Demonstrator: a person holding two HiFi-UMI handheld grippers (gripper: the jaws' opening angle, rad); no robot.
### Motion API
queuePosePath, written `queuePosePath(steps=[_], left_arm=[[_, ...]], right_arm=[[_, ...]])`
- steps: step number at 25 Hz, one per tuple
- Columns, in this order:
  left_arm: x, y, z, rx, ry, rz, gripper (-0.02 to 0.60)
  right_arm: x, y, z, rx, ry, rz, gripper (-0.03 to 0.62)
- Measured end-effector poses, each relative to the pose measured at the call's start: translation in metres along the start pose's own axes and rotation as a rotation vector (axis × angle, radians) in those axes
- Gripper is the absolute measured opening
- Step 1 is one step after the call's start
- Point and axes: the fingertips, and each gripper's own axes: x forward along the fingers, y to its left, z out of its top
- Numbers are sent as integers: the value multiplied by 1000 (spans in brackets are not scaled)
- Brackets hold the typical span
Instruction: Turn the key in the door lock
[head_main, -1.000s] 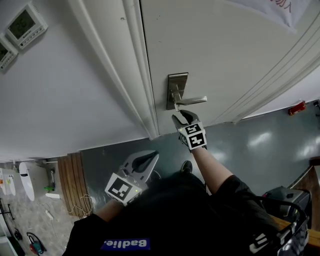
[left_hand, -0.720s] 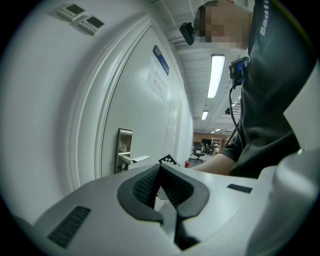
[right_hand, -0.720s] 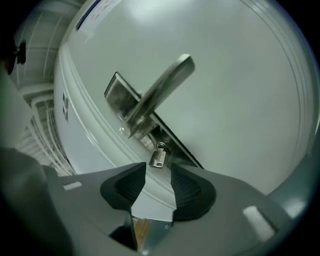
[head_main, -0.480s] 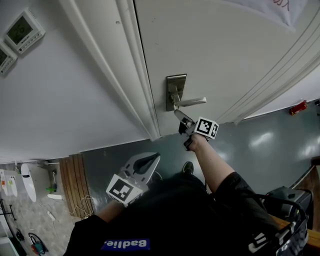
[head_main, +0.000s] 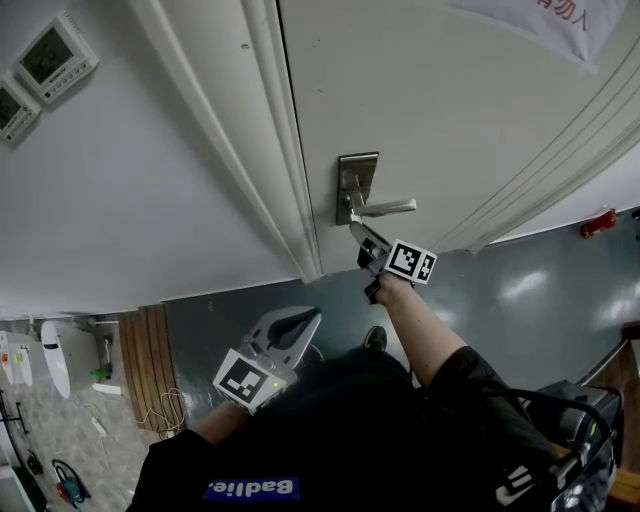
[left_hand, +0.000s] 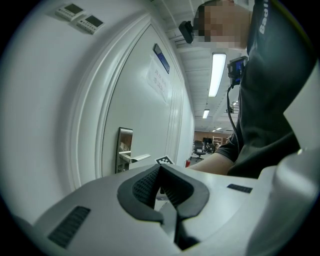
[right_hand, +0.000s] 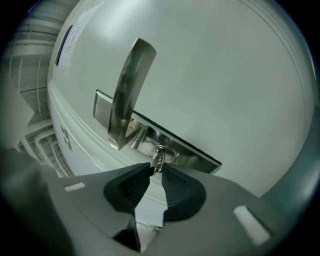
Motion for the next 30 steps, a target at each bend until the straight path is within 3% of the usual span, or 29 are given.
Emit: queuePosePath(steps=[8,17,25,30], left_arm=[[0,0,2,9,0,-1,-7],[-4,-3,3,22,-3,0,-6],[-16,-10,10,31,-33,-14,-6],[-26,-19,6,0,-62,-53,-6]], right_arm=[[2,1,-3,-253,59,-157,83],[2,-1,-5,-438,110,-276,84],[2,-1,-12,-512,193,-298,91],[-17,8,-19,-509,161,-293,135]])
